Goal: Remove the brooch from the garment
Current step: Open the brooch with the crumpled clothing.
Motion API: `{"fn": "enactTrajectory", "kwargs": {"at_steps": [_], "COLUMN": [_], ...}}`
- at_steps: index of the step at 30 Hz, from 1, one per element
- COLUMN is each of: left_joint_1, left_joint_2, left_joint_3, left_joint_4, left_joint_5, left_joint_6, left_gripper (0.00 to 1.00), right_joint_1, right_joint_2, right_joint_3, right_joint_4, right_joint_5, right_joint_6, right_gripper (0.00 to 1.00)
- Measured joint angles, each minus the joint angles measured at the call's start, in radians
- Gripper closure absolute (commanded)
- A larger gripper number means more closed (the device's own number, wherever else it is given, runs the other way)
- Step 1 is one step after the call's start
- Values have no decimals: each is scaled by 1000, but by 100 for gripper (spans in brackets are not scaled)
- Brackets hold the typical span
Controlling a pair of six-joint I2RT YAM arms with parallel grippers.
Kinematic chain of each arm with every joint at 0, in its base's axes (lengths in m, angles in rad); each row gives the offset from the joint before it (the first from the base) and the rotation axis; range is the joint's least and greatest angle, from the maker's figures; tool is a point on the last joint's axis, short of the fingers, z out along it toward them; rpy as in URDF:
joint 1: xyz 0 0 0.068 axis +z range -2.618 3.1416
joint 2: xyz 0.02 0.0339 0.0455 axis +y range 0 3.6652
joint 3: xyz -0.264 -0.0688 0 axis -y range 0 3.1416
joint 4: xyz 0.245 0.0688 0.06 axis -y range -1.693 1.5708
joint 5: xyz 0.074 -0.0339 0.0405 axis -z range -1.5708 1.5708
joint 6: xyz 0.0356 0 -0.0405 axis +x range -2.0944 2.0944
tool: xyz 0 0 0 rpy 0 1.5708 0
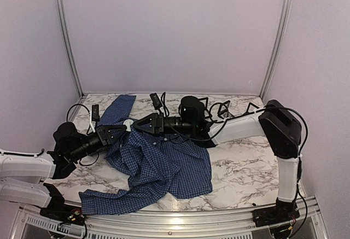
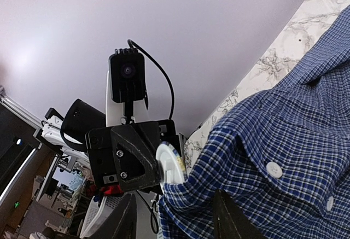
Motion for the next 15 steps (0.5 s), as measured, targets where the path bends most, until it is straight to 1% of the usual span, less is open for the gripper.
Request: {"fn": "enactTrajectory", "kwargs": {"at_steps": [5,11,15], "left_joint_1": [-2,-2,-4], "left_joint_2": [13,18,25], "left_joint_3": [0,1,2], "left_joint_4": [3,7,19], "left_joint_5": [9,20,24], "left_joint_6": [0,0,0], "left_gripper": [100,100,100], "right_joint_1": [-1,-1,-1], "right_joint_2": [30,35,35], "right_joint_3": [-4,-11,-11], "right_joint_4": [61,96,109], "right_joint_5": [-7,-10,-10], "right_joint_6": [58,95,108], "right_gripper": [65,72,73]}}
